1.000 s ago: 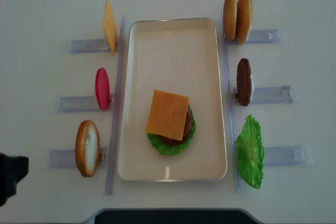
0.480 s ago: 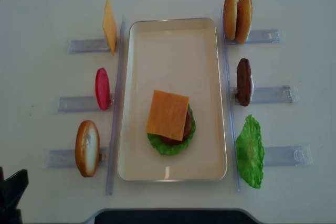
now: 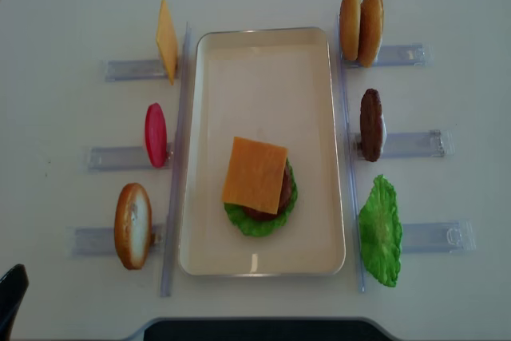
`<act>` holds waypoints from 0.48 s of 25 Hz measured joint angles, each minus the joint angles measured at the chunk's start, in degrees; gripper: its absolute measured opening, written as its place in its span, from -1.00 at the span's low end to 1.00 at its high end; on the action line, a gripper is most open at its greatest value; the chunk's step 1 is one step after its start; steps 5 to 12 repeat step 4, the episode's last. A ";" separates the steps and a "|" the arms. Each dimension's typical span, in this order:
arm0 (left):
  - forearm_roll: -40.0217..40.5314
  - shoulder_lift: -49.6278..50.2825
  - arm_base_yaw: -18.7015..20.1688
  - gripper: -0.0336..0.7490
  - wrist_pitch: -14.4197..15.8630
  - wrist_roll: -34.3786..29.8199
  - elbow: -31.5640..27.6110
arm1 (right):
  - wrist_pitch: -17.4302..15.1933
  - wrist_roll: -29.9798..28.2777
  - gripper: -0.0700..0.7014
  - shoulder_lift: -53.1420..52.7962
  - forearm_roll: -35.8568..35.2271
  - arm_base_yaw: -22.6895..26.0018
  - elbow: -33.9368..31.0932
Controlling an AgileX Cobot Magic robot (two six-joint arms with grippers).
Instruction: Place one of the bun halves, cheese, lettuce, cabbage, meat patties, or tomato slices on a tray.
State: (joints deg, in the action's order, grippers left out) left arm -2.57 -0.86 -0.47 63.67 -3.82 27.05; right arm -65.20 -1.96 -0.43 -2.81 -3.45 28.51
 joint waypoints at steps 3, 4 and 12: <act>0.00 0.00 0.00 0.03 0.00 0.00 0.00 | 0.00 0.00 -0.19 0.00 0.00 0.00 0.00; 0.00 0.00 0.00 0.03 0.00 0.00 0.00 | 0.00 0.00 -0.19 0.00 0.00 0.00 0.00; 0.00 0.00 0.00 0.03 0.00 0.00 0.00 | 0.00 0.00 -0.19 0.00 0.00 0.00 0.00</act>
